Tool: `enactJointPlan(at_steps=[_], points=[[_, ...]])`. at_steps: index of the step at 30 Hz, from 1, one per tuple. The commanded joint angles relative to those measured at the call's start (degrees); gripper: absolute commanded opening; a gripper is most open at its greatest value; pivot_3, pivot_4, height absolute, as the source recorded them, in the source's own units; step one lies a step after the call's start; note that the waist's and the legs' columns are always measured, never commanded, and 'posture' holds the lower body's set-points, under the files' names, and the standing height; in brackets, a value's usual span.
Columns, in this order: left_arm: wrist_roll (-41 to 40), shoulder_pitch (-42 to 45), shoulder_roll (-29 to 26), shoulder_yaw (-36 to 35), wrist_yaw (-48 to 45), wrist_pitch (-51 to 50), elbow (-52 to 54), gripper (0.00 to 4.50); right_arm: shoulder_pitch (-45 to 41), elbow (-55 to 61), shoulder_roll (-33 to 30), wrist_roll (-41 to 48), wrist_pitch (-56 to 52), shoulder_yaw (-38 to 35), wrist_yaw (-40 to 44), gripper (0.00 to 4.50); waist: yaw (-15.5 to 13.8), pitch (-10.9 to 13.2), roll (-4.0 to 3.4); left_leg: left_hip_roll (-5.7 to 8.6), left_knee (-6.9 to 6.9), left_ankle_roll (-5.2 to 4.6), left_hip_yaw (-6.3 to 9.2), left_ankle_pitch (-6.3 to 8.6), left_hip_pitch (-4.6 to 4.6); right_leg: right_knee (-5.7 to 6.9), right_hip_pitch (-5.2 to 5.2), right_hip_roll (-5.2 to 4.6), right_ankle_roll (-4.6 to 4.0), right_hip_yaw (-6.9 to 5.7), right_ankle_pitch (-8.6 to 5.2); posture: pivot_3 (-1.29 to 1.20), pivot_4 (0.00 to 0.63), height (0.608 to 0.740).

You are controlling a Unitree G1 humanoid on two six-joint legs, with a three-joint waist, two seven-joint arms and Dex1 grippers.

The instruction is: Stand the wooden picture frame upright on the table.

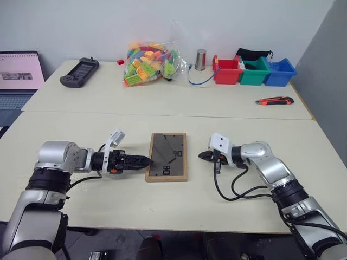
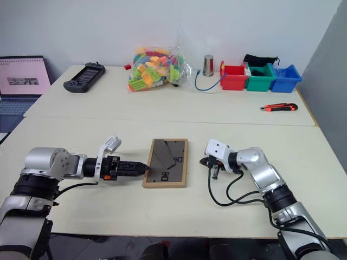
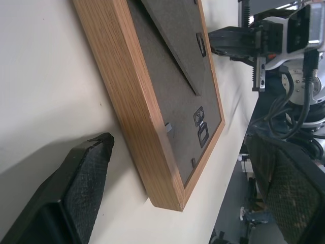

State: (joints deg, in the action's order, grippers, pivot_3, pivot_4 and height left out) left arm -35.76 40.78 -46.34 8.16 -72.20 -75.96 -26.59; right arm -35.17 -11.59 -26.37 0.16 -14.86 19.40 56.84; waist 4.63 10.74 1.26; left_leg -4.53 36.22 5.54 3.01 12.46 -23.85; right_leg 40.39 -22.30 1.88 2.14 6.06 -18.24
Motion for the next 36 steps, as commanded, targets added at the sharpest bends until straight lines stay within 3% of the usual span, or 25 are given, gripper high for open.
enactJointPlan(at_steps=[1, 11, 23, 36], points=[[1.06, 2.09, 2.02, 1.96, -0.78, -0.71, -2.99, 4.45, 0.58, 3.93, 1.79, 0.04, -1.5, 0.81, -0.74, 0.0, -0.02, 0.0, 0.0, 0.0, 0.0, 0.0, 0.03, 0.0, 0.0, 0.03, 0.0, 0.0, -0.02, -0.05, -0.01, 0.0, 0.15, 0.74], [0.98, 2.37, 3.46, 2.8, -1.52, -1.78, -1.94, 4.45, -0.39, 4.55, 8.43, -0.88, -3.71, 3.43, -3.5, 0.0, -0.06, 0.0, 0.0, 0.02, 0.09, 0.01, 0.18, -0.01, 0.01, 0.35, 0.01, -0.04, -0.14, -0.23, -0.09, 0.0, 0.15, 0.74], [0.86, 0.31, 3.55, 1.87, -1.52, 0.64, 0.32, 4.45, -1.35, 3.61, 10.53, -1.11, -3.93, 3.79, -4.35, 0.0, -0.11, 0.0, 0.0, 0.01, 0.09, 0.02, 0.26, -0.01, 0.01, 0.41, 0.01, -0.05, -0.18, -0.32, -0.12, 0.0, 0.15, 0.74], [0.73, -0.62, 4.01, -0.02, -0.72, 2.28, 0.3, 1.91, -1.05, 3.73, 9.85, -0.84, -4.06, 3.46, -4.52, 0.0, -0.01, 0.0, 0.0, 0.0, 0.09, 0.02, 0.26, -0.01, 0.01, 0.44, -0.02, -0.04, -0.27, -0.35, -0.18, 0.0, 0.15, 0.74]])
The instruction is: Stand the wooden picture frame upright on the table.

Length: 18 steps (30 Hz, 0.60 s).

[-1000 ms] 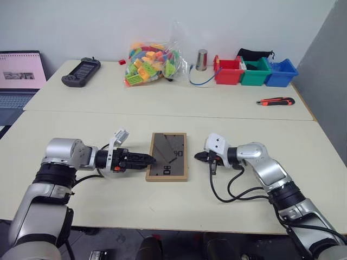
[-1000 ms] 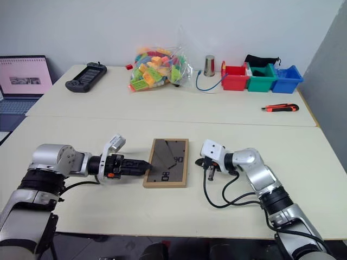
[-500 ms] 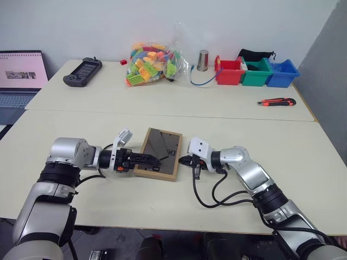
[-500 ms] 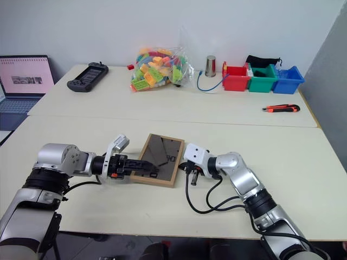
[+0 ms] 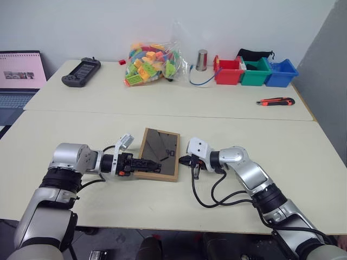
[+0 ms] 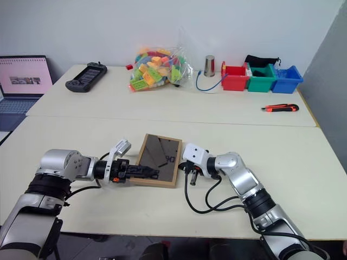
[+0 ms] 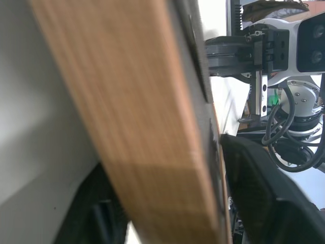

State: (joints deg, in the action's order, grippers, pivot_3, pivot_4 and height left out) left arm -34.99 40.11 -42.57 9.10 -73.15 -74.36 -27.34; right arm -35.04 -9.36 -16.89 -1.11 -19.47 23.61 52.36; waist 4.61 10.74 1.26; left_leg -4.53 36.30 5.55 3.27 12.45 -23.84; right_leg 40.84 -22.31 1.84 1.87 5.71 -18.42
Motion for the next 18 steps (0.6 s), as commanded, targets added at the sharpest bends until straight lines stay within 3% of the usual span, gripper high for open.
enactJointPlan(at_steps=[1, 4, 10, 16, 17, 18], points=[[-0.02, 0.21, 0.44, -1.16, 0.36, 0.86, 0.92, 1.71, -1.23, 1.56, 0.31, 0.52, 0.44, -0.86, -0.03, 0.0, 0.01, 0.0, 0.0, 0.0, 0.0, 0.0, 0.0, 0.0, 0.0, 0.0, 0.0, 0.0, 0.0, 0.0, 0.0, 0.0, 0.15, 0.74], [0.54, 0.26, 0.57, -1.01, 0.4, 2.4, 1.17, 1.31, -1.29, 1.5, 0.22, 0.62, 0.25, -1.27, -0.4, 0.0, 0.01, 0.0, 0.0, 0.0, 0.0, 0.0, 0.0, 0.0, 0.01, 0.01, 0.01, 0.0, 0.0, -0.01, 0.0, 0.0, 0.15, 0.74], [-0.32, 1.27, 1.81, -2.92, 1.83, 2.86, 1.92, 1.29, -0.92, 2.28, -0.78, 1.72, -1.28, -3.13, -0.55, 0.0, 0.0, 0.0, 0.0, 0.0, 0.0, 0.0, 0.01, 0.0, 0.01, 0.01, 0.01, 0.0, 0.0, -0.01, -0.01, 0.0, 0.15, 0.74], [-4.91, 0.74, 3.23, -11.4, 6.42, 0.44, 7.68, 1.29, 1.22, 8.34, -9.49, 10.24, -9.96, -13.9, 3.64, 0.0, -0.95, 0.01, 0.0, 0.01, 0.02, 0.0, 0.01, 0.0, -0.06, -0.03, 0.01, -0.01, 0.0, -0.01, -0.01, 0.0, 0.15, 0.74], [-5.55, 0.5, 3.7, -12.7, 7.44, 0.14, 8.64, 1.29, 1.06, 9.62, -10.88, 12.56, -12.17, -15.53, 5.0, 0.36, -1.2, 0.01, 0.0, 0.01, 0.01, 0.0, 0.01, 0.0, -0.06, -0.04, 0.0, -0.02, 0.0, 0.0, -0.01, 0.0, 0.15, 0.74], [-6.09, 0.24, 4.26, -13.99, 8.53, 0.01, 9.72, 1.29, 0.59, 10.77, -12.34, 14.67, -14.49, -17.21, 6.26, 0.39, -1.29, 0.04, -0.05, 0.0, 0.01, 0.0, 0.01, 0.0, -0.04, -0.03, 0.0, -0.01, -0.01, -0.02, -0.01, 0.0, 0.15, 0.74]])
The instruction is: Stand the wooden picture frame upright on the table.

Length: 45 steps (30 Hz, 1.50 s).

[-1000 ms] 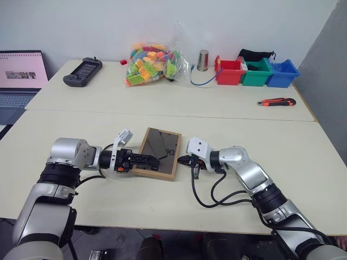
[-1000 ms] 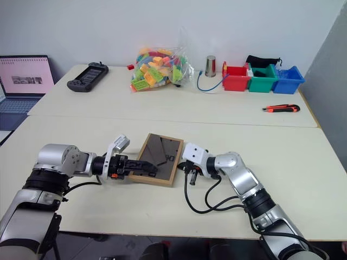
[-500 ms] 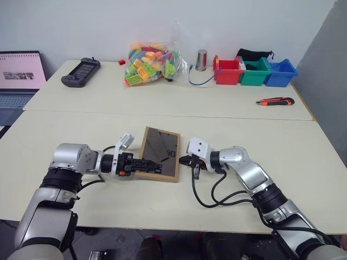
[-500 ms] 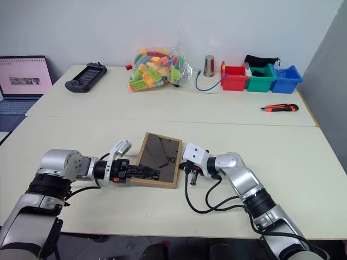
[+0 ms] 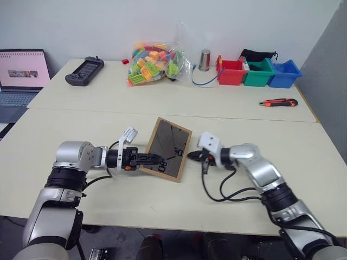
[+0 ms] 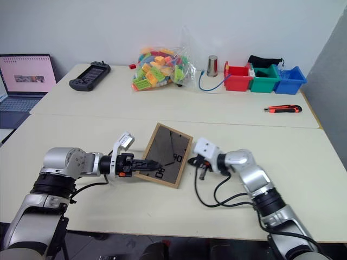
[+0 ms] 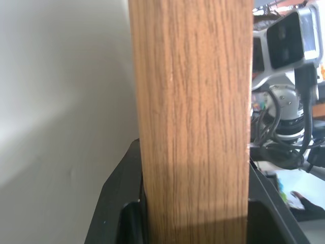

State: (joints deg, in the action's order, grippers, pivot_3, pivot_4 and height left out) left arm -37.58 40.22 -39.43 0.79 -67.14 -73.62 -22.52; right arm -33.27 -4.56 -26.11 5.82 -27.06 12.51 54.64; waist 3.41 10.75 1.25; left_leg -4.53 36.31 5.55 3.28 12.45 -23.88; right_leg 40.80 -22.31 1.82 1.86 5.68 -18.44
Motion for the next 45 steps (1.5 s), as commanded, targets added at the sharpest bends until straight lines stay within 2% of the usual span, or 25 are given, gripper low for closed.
enactJointPlan(at_steps=[1, 5, 9, 12, 15, 23, 30, 35, 45], points=[[-3.9, -0.22, 1.6, -6.75, 3.46, -0.69, 6.0, 1.29, -1.74, 7.11, -4.14, 9.91, -9.38, -7.53, 4.94, 0.57, -0.07, 0.03, -0.05, 0.0, -0.02, 0.0, -0.01, 0.0, -0.02, -0.01, -0.02, 0.0, -0.02, 0.02, -0.01, 0.0, 0.15, 0.74], [-4.7, -1.32, 4.59, -11.18, 7.7, 2.84, 9.86, 1.29, -5.24, 10.94, -4.77, 17.44, -19.02, -10.53, 5.59, 1.45, 0.21, 0.03, -0.05, -0.02, -0.07, 0.0, -0.02, 0.0, 0.04, 0.01, -0.01, 0.01, -0.06, 0.01, -0.04, 0.0, 0.15, 0.74], [-4.68, -1.12, 7.85, -14.04, 11.12, 6.99, 10.7, 1.29, -11.2, 11.33, 1.47, 23.12, -25.3, -12.57, 0.71, 2.22, 0.42, 0.03, -0.05, -0.05, -0.08, -0.01, -0.01, -0.01, 0.06, 0.02, -0.01, 0.03, -0.06, 0.0, -0.04, 0.0, 0.15, 0.74], [-4.75, -1.44, 9.27, -13.6, 12.2, 8.31, 12.56, 1.29, -16.19, 8.27, 5.28, 22.67, -25.32, -11.58, -2.44, 2.83, 0.41, 0.03, -0.05, -0.05, -0.07, 0.0, -0.01, -0.01, 0.04, 0.05, -0.03, 0.03, -0.06, 0.01, -0.04, 0.0, 0.15, 0.74], [-4.86, -1.65, 9.97, -13.43, 13.02, 8.72, 13.2, 1.29, -18.27, 5.54, 6.23, 22.16, -24.25, -9.97, -2.69, 3.46, -0.04, 0.03, -0.05, -0.03, -0.06, 0.0, -0.01, -0.01, 0.02, 0.01, -0.01, 0.01, -0.06, 0.0, -0.04, 0.0, 0.15, 0.74], [-6.11, -3.05, 9.8, -13.3, 13.49, 8.21, 16.57, 1.29, -22.08, -6.0, 8.9, 18.79, -17.15, -5.91, -1.78, 3.46, -0.2, 0.03, -0.05, -0.02, -0.11, 0.0, -0.02, -0.01, -0.02, -0.03, -0.04, 0.0, -0.06, -0.01, -0.04, 0.0, 0.15, 0.74], [-7.29, -3.46, 9.57, -13.48, 13.99, 7.43, 18.14, 1.29, -25.37, -11.98, 12.63, 18.56, -14.89, -5.35, -0.78, 3.46, -0.06, 0.04, -0.06, -0.04, -0.13, 0.0, -0.02, -0.01, 0.0, 0.0, -0.06, 0.01, -0.06, -0.04, -0.04, 0.0, 0.15, 0.74], [-7.84, -3.79, 9.33, -13.58, 14.38, 7.04, 18.66, 1.29, -25.69, -8.13, 13.44, 24.24, -20.48, -6.8, 3.8, 3.46, -0.12, 0.04, -0.06, -0.04, -0.14, 0.01, -0.01, -0.01, -0.02, 0.01, -0.06, 0.01, -0.06, -0.05, -0.04, 0.0, 0.15, 0.74], [-9.12, -4.6, 8.69, -13.86, 15.25, 6.75, 19.09, 1.29, -23.82, -2.41, 9.62, 30.22, -27.77, -8.52, 7.64, 3.46, -0.14, 0.04, -0.07, -0.04, -0.16, 0.0, 0.0, -0.01, -0.01, -0.02, -0.06, 0.01, -0.06, -0.06, -0.04, 0.0, 0.15, 0.74]])
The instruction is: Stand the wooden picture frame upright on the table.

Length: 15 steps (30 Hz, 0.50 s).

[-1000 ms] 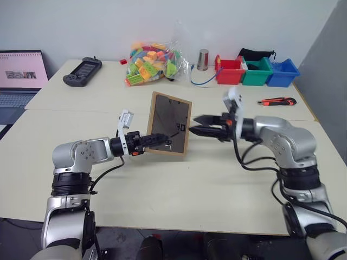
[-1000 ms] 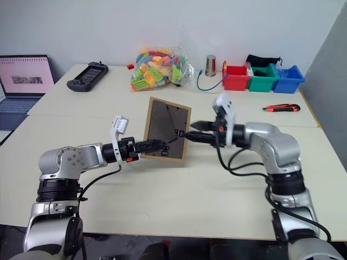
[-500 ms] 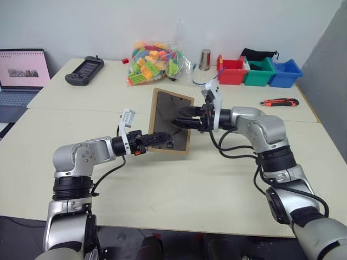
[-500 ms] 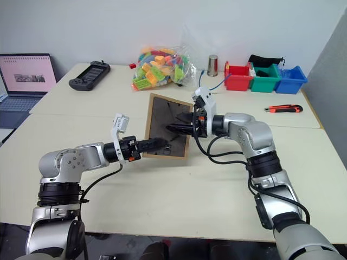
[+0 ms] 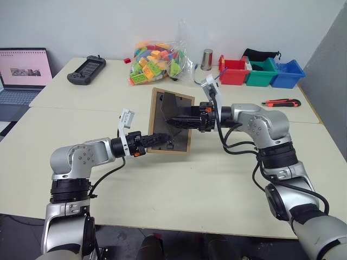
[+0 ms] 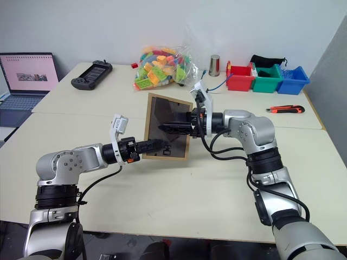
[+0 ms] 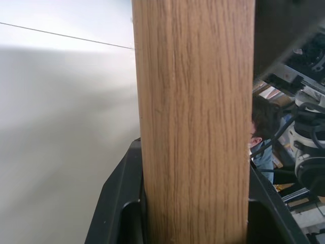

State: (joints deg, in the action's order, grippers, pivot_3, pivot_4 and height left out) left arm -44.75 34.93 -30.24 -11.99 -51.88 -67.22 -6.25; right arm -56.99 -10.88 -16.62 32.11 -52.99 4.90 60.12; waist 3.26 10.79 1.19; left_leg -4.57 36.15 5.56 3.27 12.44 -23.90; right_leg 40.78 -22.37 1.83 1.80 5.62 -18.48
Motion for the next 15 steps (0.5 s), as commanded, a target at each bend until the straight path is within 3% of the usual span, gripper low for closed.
enactJointPlan(at_steps=[1, 9, 15], points=[[-2.03, 0.73, -0.52, -1.02, 0.07, 0.42, 2.72, 1.29, 0.06, 4.14, -0.22, 4.27, -2.21, -1.08, 2.15, 3.46, 0.0, 0.0, 0.0, 0.0, 0.0, 0.0, 0.0, 0.0, 0.0, 0.0, 0.0, 0.0, 0.0, 0.0, 0.0, 0.0, 0.15, 0.74], [-3.03, 1.74, -0.16, -1.02, 0.51, -0.53, 1.46, 1.29, 2.53, 4.54, -3.23, 2.12, -0.33, -1.47, -0.12, 3.46, 0.0, 0.0, 0.0, 0.0, 0.0, 0.0, -0.01, 0.0, 0.0, -0.03, 0.0, 0.0, 0.0, 0.01, 0.0, 0.0, 0.15, 0.74], [-5.24, 0.65, -0.5, -1.62, 0.97, -3.0, 2.89, 1.29, 5.64, 1.75, -11.38, -3.41, 6.23, -1.21, 1.54, 3.46, -0.24, 0.0, 0.01, 0.01, 0.0, 0.0, -0.01, 0.0, -0.03, -0.1, 0.01, 0.0, 0.01, 0.01, -0.01, 0.0, 0.15, 0.74]])
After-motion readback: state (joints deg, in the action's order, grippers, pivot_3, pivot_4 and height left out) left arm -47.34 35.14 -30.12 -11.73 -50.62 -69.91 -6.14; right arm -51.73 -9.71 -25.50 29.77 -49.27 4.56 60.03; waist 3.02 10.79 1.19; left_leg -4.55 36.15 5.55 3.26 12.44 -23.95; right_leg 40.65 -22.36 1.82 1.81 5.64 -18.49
